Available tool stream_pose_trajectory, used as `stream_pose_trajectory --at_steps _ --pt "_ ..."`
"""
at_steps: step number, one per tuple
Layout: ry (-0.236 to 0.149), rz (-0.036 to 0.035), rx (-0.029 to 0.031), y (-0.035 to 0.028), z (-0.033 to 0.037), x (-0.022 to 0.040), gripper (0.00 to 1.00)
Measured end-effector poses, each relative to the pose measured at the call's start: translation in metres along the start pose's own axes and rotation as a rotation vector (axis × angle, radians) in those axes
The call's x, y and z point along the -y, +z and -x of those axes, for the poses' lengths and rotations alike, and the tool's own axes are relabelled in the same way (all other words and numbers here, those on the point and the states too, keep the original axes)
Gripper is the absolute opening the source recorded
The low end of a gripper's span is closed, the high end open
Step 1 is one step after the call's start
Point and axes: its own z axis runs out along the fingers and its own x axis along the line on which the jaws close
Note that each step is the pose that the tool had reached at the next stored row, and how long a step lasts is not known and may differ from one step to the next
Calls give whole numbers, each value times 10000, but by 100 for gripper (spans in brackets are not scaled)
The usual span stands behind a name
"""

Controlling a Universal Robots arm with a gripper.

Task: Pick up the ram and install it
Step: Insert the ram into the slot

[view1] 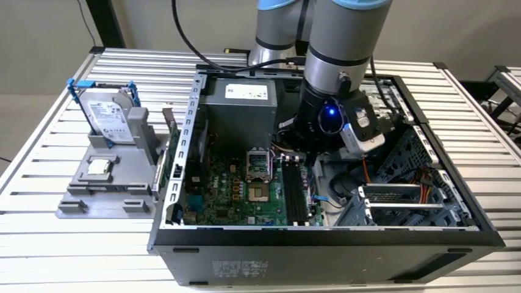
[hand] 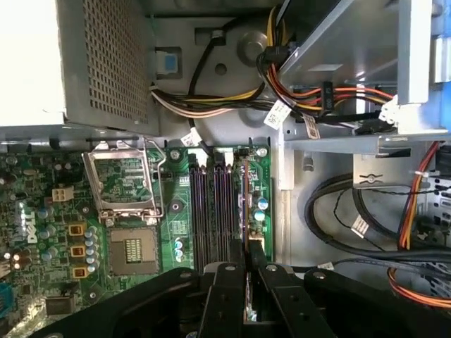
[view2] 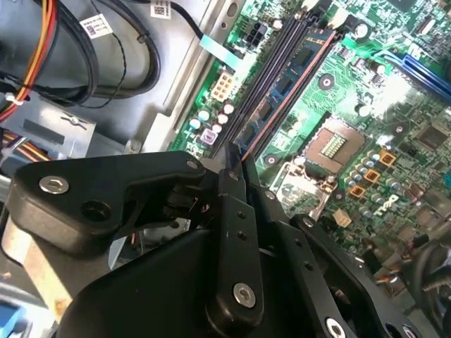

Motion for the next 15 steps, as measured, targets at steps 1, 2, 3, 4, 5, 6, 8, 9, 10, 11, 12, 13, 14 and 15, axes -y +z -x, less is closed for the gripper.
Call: stream_pose_trajectory --at_steps 1,2,3,4,5,6,8,9,10,11,12,13,14,15 --pt "-2 -1 0 18 -1 0 0" --pt "-3 1 1 38 -2 -1 0" --pt "-4 0 1 55 -3 0 0" --pt "-7 0 1 69 -3 0 0" --pt "-9 -1 0 85 -4 0 0" --pt "-12 0 0 105 -5 -1 0" --pt "-15 1 0 141 -7 -1 0" --pt "-17 1 1 160 -8 -1 0" --pt "-19 0 0 178 -9 -1 0" --pt "-22 0 1 195 -10 0 0" --pt "-25 1 0 209 -11 1 0" --pt "-28 0 0 222 -12 3 0" --pt "-32 0 0 236 -12 4 0" --pt "-42 -4 0 248 -12 5 0"
